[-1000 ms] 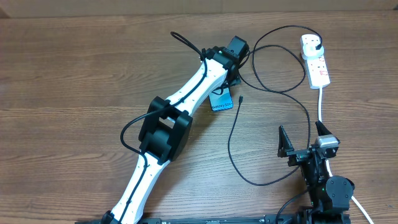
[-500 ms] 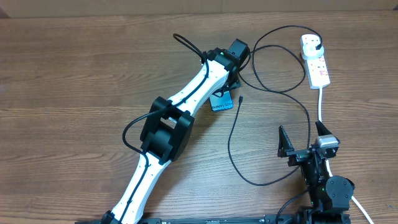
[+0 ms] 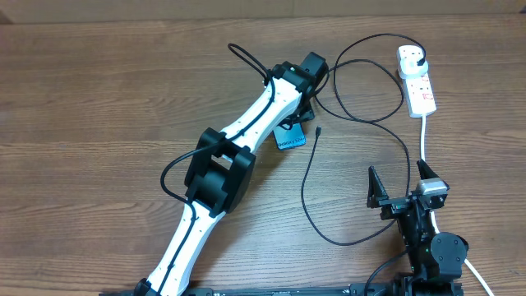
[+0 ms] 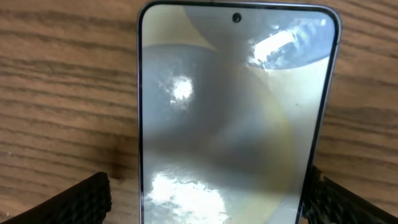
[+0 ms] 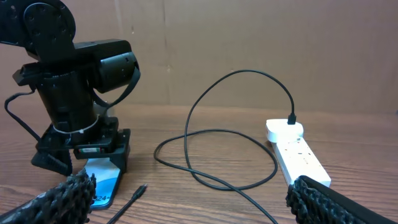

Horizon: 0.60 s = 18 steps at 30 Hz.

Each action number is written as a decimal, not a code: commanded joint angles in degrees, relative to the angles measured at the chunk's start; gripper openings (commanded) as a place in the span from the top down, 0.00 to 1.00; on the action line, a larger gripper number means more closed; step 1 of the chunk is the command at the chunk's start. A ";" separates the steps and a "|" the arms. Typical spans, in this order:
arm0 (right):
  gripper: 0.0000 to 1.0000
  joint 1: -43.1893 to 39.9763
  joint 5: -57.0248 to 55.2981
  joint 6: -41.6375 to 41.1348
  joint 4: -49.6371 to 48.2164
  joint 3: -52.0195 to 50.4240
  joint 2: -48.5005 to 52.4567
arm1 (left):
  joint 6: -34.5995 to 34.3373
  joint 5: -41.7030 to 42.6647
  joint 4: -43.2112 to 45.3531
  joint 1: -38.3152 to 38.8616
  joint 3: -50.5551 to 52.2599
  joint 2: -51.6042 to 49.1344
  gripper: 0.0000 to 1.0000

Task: Plug charger to phone and switch on socket

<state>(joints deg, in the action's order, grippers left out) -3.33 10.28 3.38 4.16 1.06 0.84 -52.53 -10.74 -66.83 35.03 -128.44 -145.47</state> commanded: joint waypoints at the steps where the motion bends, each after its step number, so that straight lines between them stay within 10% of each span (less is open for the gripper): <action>1: 0.00 0.26 0.26 -0.13 -0.24 -0.57 -0.68 | -0.07 6.21 -1.25 -1.33 -0.17 -1.42 0.06; 18: 0.00 0.26 0.26 -0.13 -0.24 -0.57 -0.68 | -1.27 7.58 -0.22 -1.25 2.14 -1.42 0.11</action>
<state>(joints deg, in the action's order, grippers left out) -3.33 10.28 3.42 4.14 1.06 0.84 -53.45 -5.10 -66.67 33.61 -128.18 -145.47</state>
